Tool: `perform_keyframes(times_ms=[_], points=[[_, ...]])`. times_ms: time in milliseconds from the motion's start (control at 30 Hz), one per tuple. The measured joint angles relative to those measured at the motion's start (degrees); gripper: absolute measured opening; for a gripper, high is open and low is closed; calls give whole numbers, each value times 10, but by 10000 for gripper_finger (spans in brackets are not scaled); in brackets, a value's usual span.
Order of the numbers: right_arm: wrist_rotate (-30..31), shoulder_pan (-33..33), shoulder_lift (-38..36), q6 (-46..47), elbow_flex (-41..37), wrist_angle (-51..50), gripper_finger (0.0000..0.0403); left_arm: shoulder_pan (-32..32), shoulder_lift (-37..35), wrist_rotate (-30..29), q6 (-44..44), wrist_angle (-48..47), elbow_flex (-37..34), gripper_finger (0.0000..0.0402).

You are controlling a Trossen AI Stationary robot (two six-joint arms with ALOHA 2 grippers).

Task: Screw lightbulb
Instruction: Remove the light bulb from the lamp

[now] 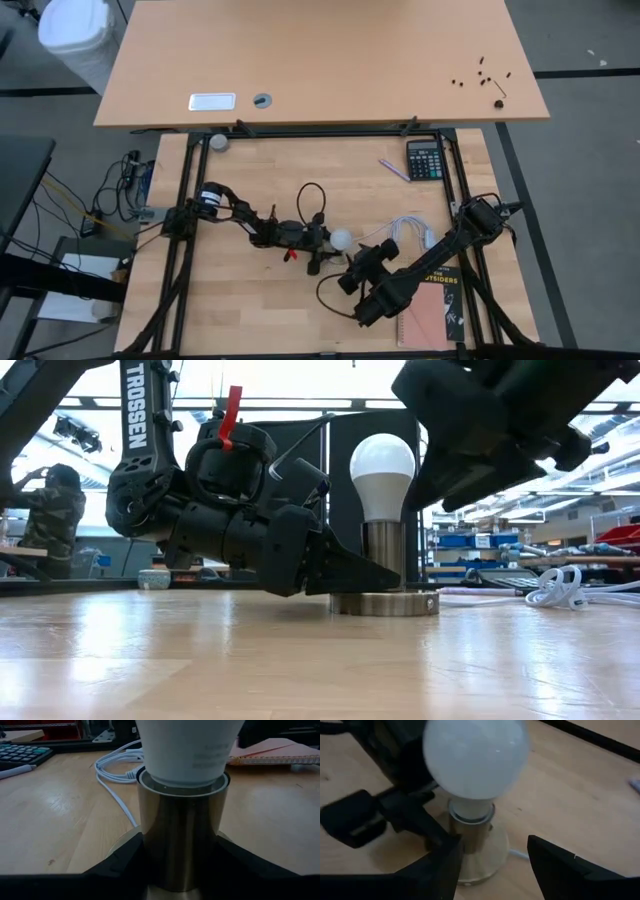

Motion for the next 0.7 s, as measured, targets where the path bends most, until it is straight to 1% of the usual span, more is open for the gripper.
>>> perform_keyframes(times_ms=[100, 333, 600, 700], points=[[8, -1, 0, -10, 0, 26, 233, 0, 0, 0, 0, 0, 0, 198], [10, -23, 0, -85, 0, 92, 232, 0, 0, 0, 0, 0, 0, 198], [16, -55, 1, -122, 0, 87, 231, 0, 0, 0, -3, 0, 0, 198], [7, -59, 1, -131, 1, 77, 229, 1, 0, -1, -3, 0, 0, 198]])
